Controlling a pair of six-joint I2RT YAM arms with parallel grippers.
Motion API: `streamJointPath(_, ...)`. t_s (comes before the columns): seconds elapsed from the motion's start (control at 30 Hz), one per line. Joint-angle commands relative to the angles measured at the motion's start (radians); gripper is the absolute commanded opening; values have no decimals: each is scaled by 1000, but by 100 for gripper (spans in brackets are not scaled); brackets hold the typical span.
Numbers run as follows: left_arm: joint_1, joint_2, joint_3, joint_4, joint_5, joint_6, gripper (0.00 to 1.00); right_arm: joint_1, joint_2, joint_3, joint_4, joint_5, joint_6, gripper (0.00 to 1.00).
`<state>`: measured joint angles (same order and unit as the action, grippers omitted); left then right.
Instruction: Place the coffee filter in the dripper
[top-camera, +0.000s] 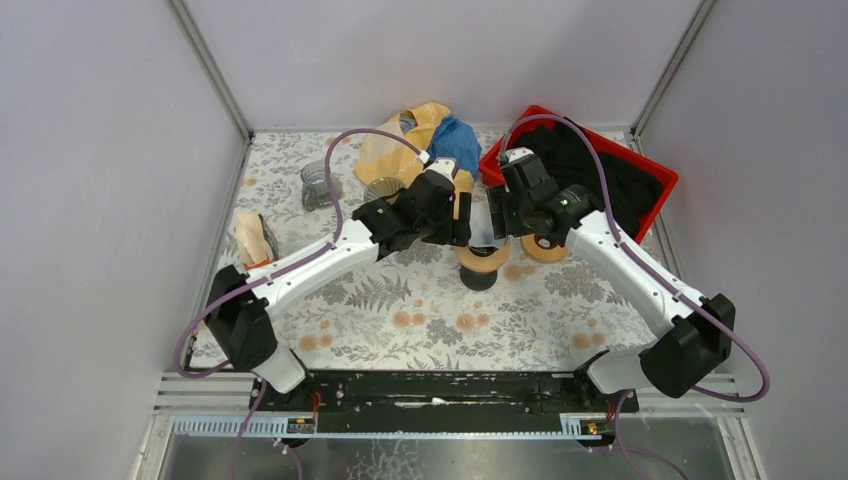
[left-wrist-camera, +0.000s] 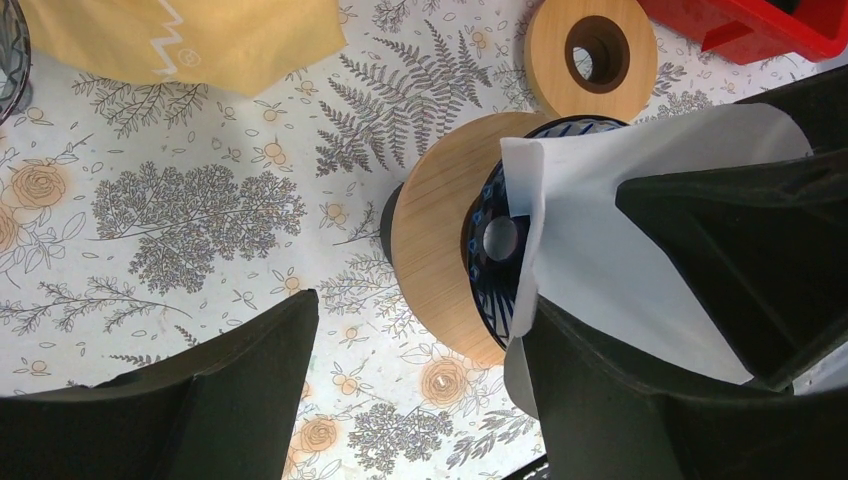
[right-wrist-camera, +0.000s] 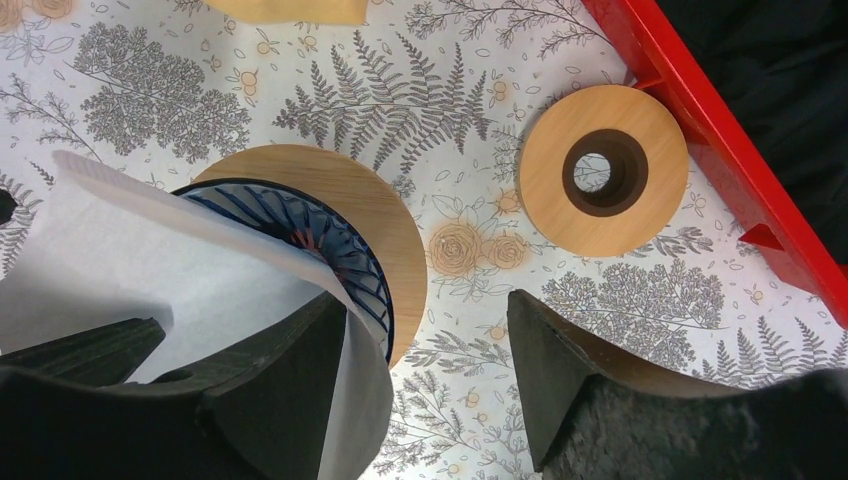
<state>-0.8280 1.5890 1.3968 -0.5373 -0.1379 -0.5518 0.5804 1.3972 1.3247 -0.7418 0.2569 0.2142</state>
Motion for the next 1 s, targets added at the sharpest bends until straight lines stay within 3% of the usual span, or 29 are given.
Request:
streamJointPath(0.0,7,22,46,-17,14,27,80,-24,-13,-7,45,-64,-5,68)
streamJointPath(0.97,7,81,88,-54,37,49,79,-80,31,-73,79,-181,-1,73)
